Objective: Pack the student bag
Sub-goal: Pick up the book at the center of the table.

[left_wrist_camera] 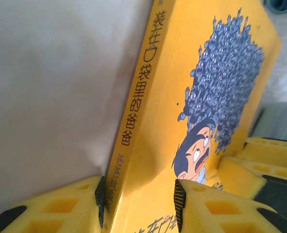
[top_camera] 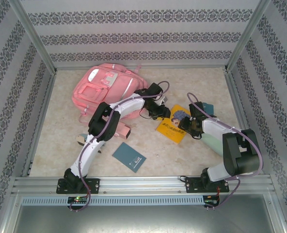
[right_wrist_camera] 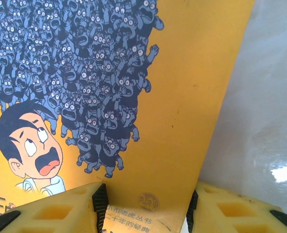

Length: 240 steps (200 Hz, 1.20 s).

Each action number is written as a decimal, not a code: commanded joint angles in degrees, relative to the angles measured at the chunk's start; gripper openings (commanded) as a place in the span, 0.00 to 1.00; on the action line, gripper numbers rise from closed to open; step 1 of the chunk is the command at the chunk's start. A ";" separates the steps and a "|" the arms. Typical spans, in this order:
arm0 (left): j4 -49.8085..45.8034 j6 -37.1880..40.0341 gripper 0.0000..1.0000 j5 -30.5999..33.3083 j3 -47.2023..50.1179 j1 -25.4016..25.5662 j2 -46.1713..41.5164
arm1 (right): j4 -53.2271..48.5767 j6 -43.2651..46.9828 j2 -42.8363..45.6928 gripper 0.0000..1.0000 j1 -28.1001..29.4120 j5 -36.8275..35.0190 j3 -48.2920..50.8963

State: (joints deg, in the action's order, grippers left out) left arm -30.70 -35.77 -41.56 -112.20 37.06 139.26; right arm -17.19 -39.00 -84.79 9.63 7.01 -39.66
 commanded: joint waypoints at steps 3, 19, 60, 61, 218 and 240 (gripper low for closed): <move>22.55 -14.78 0.43 -21.12 3.67 3.88 -4.31 | 3.27 -0.28 -0.79 0.47 1.49 3.28 -0.68; 33.90 -23.29 0.43 -22.80 7.10 3.22 -4.88 | 3.31 -0.28 -0.54 0.47 1.45 3.44 -0.77; 32.82 -22.60 0.41 -21.48 8.86 2.93 -4.23 | 3.29 -0.27 -0.34 0.47 1.31 3.45 -0.73; 32.02 -22.02 0.40 -21.34 8.68 2.93 -4.20 | 3.25 -0.28 -0.31 0.47 1.34 3.45 -0.75; 39.71 -27.76 0.00 -18.94 10.22 -3.59 -11.76 | 9.71 -3.69 10.55 0.80 -7.58 19.02 1.24; 43.61 -30.74 0.00 -19.25 10.62 -4.40 -12.19 | 14.90 -7.05 9.08 0.83 -9.28 25.08 1.34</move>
State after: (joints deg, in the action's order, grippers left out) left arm -0.01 -59.88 -57.06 -101.80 33.95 130.93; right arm -7.86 -42.24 -74.43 1.72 23.49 -39.59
